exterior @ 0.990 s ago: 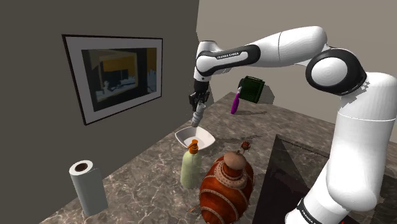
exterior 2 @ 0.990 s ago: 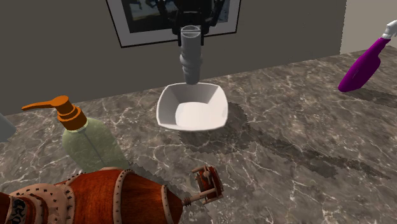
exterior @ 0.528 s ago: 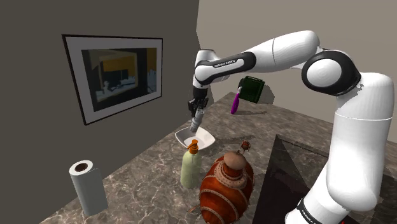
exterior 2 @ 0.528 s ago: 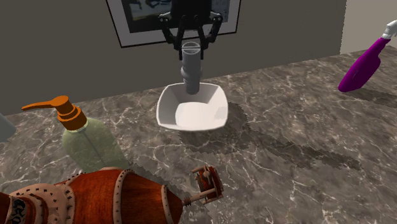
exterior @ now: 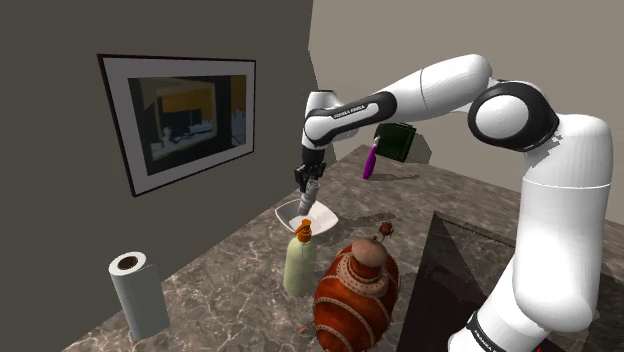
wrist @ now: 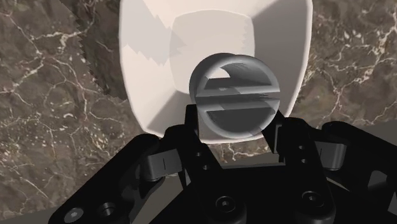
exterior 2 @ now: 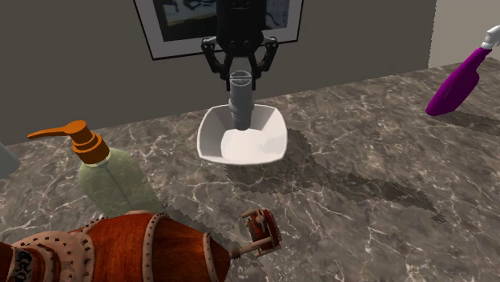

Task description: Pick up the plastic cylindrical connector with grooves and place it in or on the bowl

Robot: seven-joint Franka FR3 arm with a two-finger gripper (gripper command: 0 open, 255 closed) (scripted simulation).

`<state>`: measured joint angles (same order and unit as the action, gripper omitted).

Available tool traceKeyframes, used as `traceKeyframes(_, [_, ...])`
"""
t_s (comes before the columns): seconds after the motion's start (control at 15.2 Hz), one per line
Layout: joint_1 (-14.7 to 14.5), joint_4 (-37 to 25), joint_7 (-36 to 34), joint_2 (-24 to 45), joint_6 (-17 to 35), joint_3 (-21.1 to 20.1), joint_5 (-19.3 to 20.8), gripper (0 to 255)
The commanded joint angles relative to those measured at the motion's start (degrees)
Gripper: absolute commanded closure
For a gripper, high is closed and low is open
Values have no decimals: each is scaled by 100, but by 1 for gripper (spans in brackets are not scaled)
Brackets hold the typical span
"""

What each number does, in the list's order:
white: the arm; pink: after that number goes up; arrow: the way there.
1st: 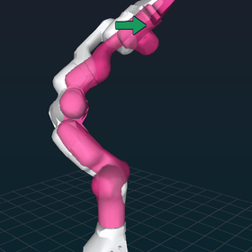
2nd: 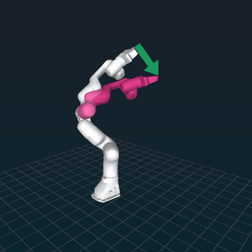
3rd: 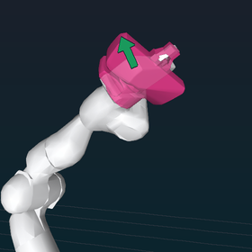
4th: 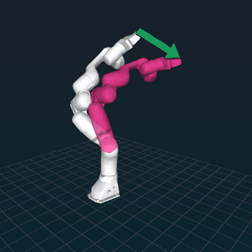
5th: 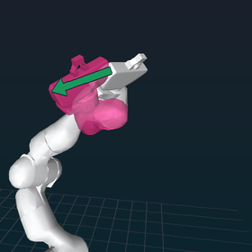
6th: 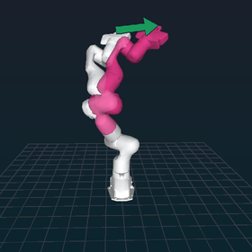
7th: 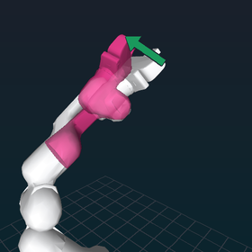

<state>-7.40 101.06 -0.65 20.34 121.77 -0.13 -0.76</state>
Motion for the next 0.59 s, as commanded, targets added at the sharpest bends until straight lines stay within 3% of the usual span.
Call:
traceKeyframes(0.0, [1, 1, 1, 11, 16, 0, 0, 255])
traceKeyframes(0.26, [1, 1, 1, 11, 16, 0, 0, 255])
traceKeyframes(0.33, [1, 1, 1, 11, 17, 0, 0, 0])
traceKeyframes(0.53, [1, 1, 1, 12, 17, 0, 0, 0])
